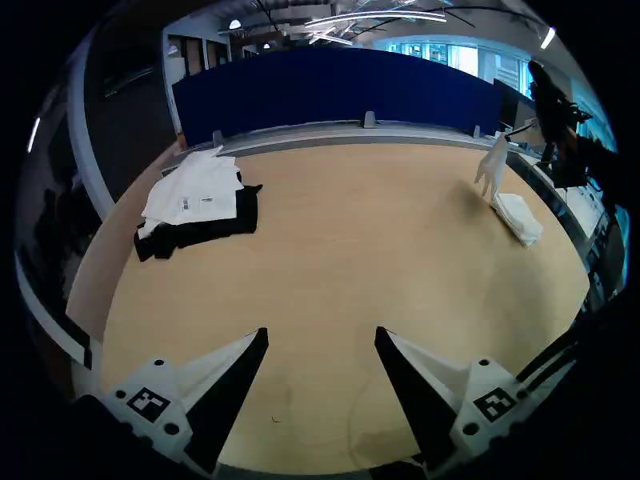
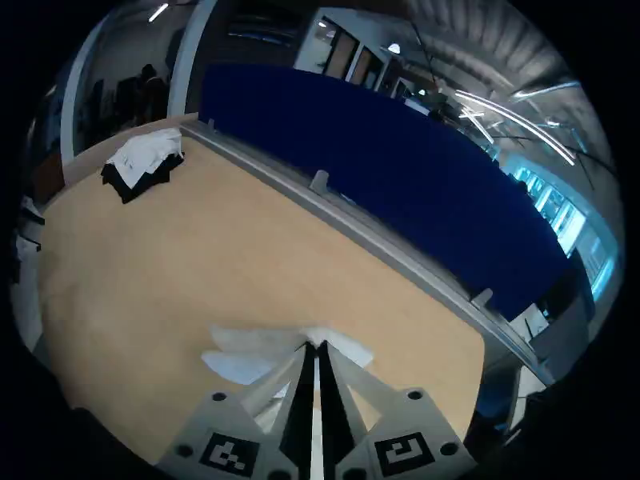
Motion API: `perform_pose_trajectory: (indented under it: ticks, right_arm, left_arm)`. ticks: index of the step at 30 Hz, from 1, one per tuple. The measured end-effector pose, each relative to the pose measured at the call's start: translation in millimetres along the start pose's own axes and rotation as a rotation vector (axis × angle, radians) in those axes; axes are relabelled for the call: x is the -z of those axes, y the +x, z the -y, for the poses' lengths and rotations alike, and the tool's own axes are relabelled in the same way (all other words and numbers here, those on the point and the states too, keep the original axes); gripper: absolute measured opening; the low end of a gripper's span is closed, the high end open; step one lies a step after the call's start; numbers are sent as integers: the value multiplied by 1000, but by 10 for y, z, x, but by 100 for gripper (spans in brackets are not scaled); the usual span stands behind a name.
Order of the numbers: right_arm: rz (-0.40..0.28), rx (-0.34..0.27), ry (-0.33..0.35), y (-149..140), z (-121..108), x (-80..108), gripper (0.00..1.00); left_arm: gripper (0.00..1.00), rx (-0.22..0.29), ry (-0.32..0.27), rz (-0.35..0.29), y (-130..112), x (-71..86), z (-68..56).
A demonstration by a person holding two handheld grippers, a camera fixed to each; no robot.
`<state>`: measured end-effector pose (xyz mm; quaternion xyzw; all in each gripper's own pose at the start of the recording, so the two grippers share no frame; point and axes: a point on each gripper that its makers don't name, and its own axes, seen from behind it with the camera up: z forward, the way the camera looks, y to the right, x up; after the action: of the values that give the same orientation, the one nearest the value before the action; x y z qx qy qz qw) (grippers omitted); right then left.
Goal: Fold towel
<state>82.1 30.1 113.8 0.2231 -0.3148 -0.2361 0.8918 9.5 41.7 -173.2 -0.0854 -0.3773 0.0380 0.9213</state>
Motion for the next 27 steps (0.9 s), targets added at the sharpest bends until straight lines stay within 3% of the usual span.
perform_pose_trajectory:
  ticks: [6, 15, 27]
  right_arm:
    - [8, -4, -12, -106, -37, 47, 3]
    - [32, -35, -46, -430, -127, 310, 3]
    - [151, -165, -107, -1517, -158, 661, 3]
  left_arm:
    - [100, -8, -3, 2, 25, -10, -19]
    - [100, -22, -12, 1, 68, -8, -76]
    - [100, -40, -26, 2, 54, -4, -148]
